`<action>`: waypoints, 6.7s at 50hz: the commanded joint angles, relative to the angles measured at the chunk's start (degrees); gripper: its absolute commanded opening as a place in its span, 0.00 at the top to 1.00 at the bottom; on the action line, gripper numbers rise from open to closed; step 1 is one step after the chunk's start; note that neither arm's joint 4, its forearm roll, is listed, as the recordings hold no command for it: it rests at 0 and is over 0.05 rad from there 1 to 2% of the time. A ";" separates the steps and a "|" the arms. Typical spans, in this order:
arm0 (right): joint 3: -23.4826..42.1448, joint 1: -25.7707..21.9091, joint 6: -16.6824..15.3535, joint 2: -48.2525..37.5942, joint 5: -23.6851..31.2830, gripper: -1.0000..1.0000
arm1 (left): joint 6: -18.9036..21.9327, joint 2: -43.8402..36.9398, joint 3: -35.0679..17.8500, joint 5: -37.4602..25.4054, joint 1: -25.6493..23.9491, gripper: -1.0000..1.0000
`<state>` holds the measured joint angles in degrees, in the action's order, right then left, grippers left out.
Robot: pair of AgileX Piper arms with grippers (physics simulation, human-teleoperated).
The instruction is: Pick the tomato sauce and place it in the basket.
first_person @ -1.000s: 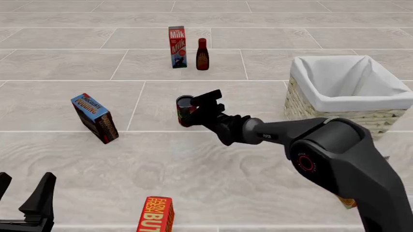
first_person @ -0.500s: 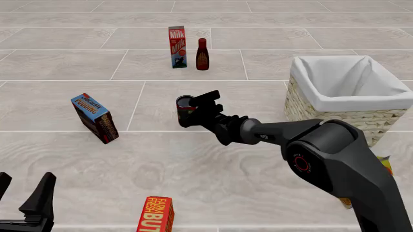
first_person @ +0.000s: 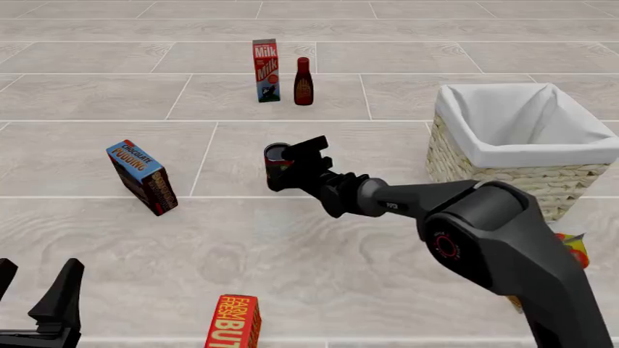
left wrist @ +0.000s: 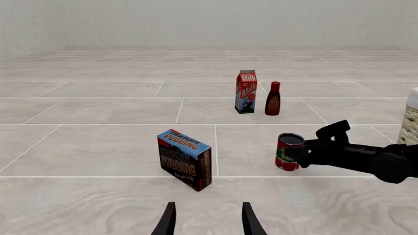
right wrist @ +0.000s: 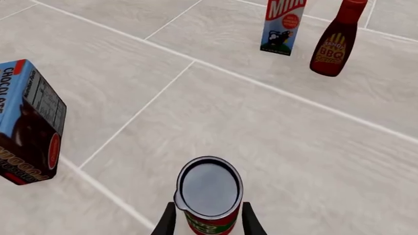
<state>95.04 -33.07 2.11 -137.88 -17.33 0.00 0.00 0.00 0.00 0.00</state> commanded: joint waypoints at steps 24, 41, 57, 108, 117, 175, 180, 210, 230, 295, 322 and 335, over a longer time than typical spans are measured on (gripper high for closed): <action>2.92 -0.18 0.39 -1.81 1.22 0.00 | 0.00 0.00 0.00 0.00 0.00 0.00; 3.66 -0.08 0.84 -2.25 1.45 0.00 | 0.00 0.00 0.00 0.00 0.00 0.00; 5.94 -0.22 1.37 -3.48 2.43 0.00 | 0.00 0.00 0.00 0.00 0.00 0.00; -1.42 -1.74 2.70 2.91 -1.55 1.00 | 0.00 0.00 0.00 0.00 0.00 0.00; -2.92 -1.87 2.41 5.06 -1.97 1.00 | 0.00 0.00 0.00 0.00 0.00 0.00; -24.27 0.53 -0.62 30.04 -7.76 1.00 | 0.00 0.00 0.00 0.00 0.00 0.00; -26.69 0.89 -0.85 32.54 -8.24 1.00 | 0.00 0.00 0.00 0.00 0.00 0.00; -29.33 3.34 -0.43 35.20 -8.70 1.00 | 0.00 0.00 0.00 0.00 0.00 0.00; -32.43 5.63 -0.24 40.17 -8.86 1.00 | 0.00 0.00 0.00 0.00 0.00 0.00; -40.99 16.47 0.14 53.75 -8.30 1.00 | 0.00 0.00 0.00 0.00 0.00 0.00; -42.81 21.84 1.21 58.64 -8.10 1.00 | 0.00 0.00 0.00 0.00 0.00 0.00; -42.61 26.11 0.87 60.50 -6.46 1.00 | 0.00 0.00 0.00 0.00 0.00 0.00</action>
<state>52.21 -9.86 2.02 -78.94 -24.74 0.00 0.00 0.00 0.00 0.00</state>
